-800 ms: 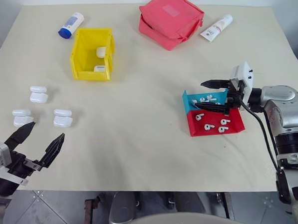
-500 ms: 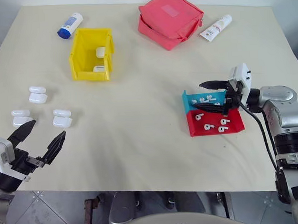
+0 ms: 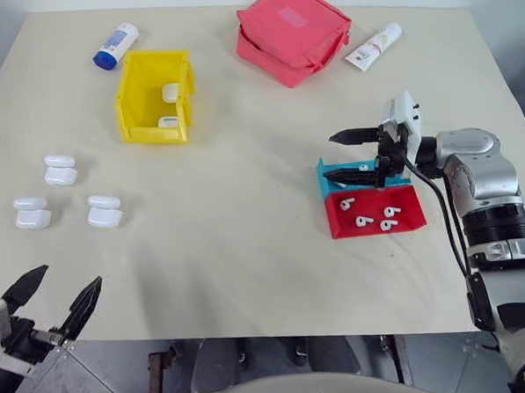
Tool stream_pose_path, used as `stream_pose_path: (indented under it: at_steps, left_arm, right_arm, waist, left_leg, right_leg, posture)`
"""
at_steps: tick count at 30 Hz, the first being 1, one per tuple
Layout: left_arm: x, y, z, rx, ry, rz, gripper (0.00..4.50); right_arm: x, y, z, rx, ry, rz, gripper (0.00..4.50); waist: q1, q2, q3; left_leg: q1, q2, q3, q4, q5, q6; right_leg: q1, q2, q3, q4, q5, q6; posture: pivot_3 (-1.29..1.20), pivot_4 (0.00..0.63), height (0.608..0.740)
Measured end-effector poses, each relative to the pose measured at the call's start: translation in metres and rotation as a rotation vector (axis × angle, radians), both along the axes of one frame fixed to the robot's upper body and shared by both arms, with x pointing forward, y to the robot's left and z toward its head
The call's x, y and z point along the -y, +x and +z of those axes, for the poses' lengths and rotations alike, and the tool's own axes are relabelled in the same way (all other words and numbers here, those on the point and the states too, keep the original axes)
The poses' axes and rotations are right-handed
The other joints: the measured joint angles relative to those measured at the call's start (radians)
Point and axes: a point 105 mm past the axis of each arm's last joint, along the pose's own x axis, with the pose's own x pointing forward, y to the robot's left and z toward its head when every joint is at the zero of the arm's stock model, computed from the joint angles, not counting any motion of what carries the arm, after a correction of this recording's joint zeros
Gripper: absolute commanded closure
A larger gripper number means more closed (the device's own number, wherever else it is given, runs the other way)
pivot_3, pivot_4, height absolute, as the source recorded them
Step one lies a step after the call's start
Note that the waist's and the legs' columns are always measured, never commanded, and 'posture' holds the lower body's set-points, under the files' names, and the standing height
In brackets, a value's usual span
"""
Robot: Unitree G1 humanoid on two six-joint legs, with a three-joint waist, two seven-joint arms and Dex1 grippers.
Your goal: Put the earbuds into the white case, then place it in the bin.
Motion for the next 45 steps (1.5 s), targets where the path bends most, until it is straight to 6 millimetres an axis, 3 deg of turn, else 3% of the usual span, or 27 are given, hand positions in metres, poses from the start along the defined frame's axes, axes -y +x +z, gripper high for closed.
stream_pose_path:
  at_steps: [6,15,21,26,31,45]
  left_arm:
    - [-0.007,-0.021,0.001,0.003,0.009,0.055,0.03]
    - [-0.011,-0.018,0.009,0.037,0.055,0.056,0.03]
    - [-0.021,0.007,0.025,0.082,0.117,0.084,0.03]
    - [-0.023,0.056,0.041,0.043,0.098,0.138,0.03]
    - [-0.019,0.079,0.038,-0.065,0.017,0.209,0.03]
    - [-0.018,0.118,0.02,-0.343,-0.149,0.307,0.03]
  right_arm:
    - [-0.002,-0.006,-0.002,-0.011,-0.024,0.101,0.0]
    - [0.001,-0.01,-0.005,0.018,-0.075,0.148,0.0]
    - [0.003,-0.008,-0.011,0.019,-0.103,0.139,0.0]
    - [-0.007,-0.007,-0.015,0.012,-0.095,0.156,0.0]
    - [-0.008,-0.008,-0.016,0.009,-0.098,0.155,0.0]
    - [-0.007,-0.011,-0.02,-0.002,-0.103,0.149,0.0]
  waist:
    - [-0.001,0.0,0.0]
    - [-0.003,0.001,0.0]
    - [-0.003,0.001,0.0]
    - [0.001,0.001,0.001]
    - [-0.003,0.001,0.001]
    - [0.007,0.001,0.001]
  left_leg:
    - [-0.001,0.0,0.0,0.0,-0.001,0.0]
    - [-0.001,0.0,0.0,0.0,-0.001,0.0]
    - [-0.001,0.0,-0.001,0.0,-0.001,0.0]
    - [0.0,0.0,-0.002,0.0,0.002,-0.001]
    - [0.0,-0.001,-0.002,0.0,0.001,0.0]
    - [0.0,-0.002,-0.002,0.002,0.003,-0.001]
  right_leg:
    - [0.0,0.0,0.0,-0.003,0.0,0.0]
    - [0.0,0.0,-0.001,-0.003,0.0,0.0]
    - [0.001,0.0,-0.001,-0.002,0.0,0.0]
    - [0.001,0.0,-0.002,0.002,0.0,0.0]
    - [0.001,-0.001,-0.002,0.006,0.0,0.0]
    - [0.001,0.0,-0.002,0.008,0.0,0.0]
  posture:
    - [0.0,0.15,0.74]
    - [0.0,0.15,0.74]
    - [0.0,0.15,0.74]
    - [0.0,0.15,0.74]
    - [0.0,0.15,0.74]
    - [0.0,0.15,0.74]
